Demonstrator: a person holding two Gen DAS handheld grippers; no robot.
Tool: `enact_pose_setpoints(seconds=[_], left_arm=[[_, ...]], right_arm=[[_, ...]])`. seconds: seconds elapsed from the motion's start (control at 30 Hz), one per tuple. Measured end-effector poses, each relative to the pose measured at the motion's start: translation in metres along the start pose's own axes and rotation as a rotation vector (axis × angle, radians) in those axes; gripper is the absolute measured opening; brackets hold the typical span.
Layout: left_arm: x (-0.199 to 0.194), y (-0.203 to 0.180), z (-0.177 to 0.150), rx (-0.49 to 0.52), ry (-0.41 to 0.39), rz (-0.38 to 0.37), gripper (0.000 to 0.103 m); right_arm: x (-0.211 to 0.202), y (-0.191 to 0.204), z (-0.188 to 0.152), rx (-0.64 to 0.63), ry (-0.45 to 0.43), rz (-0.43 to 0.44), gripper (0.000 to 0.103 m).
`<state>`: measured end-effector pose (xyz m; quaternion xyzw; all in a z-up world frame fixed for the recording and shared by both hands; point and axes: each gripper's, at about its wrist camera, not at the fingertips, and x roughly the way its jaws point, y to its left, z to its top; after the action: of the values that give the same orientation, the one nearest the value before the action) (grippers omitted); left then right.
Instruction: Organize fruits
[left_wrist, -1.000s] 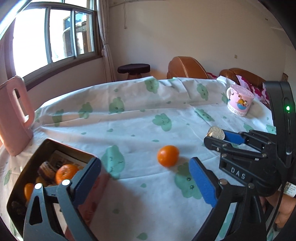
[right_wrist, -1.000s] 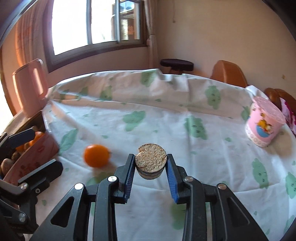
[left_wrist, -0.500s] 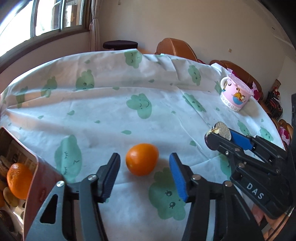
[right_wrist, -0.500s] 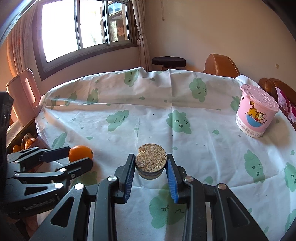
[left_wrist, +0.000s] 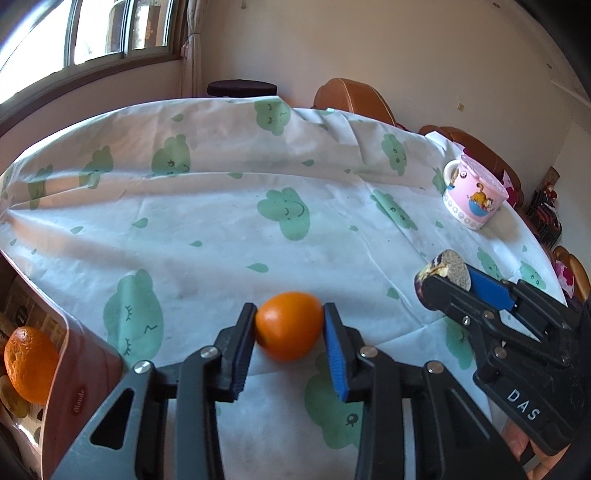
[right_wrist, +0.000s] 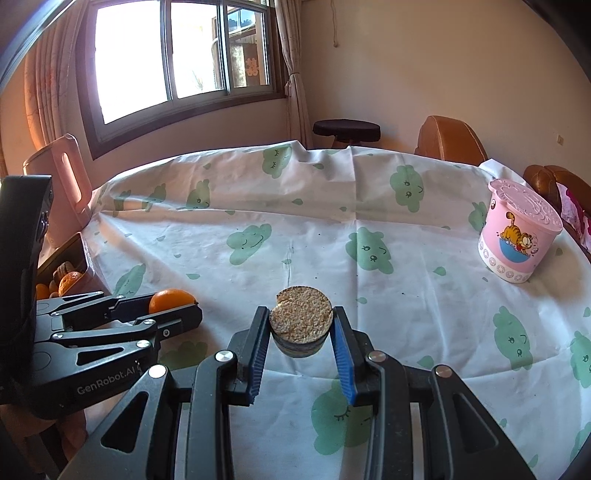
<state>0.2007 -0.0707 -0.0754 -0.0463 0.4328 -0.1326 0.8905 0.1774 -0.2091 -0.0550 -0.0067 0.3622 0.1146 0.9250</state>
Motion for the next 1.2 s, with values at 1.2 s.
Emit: enact_pose_setpoints(seconds=[1.2], left_arm=[[-0.032,-0.002,-0.006,0.01,-0.161,0.056,0.037]], right_arm=[[-0.026,0.001,-0.003,0.0,-0.135,-0.023,0.035]])
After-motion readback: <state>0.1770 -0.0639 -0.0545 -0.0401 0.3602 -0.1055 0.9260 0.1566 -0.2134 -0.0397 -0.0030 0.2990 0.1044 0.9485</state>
